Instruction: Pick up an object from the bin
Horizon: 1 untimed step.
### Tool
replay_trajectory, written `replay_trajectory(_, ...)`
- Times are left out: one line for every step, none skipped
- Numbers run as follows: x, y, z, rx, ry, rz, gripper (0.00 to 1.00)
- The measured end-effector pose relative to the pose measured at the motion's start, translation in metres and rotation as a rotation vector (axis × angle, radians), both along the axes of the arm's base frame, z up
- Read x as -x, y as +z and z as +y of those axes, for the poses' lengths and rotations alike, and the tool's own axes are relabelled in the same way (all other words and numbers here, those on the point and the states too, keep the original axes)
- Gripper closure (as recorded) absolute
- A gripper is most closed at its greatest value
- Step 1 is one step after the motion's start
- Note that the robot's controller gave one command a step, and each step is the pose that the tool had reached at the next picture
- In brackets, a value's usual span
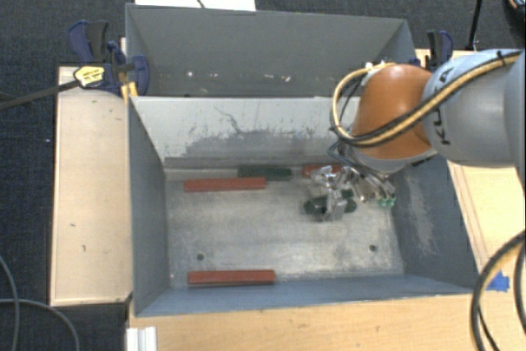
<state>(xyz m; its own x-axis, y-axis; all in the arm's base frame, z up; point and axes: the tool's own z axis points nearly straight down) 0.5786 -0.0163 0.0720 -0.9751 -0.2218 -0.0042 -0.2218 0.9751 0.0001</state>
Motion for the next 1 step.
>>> replay_trajectory(0.0140,0.1599,-0.0036,0.002,0.042,-0.007,1.00)
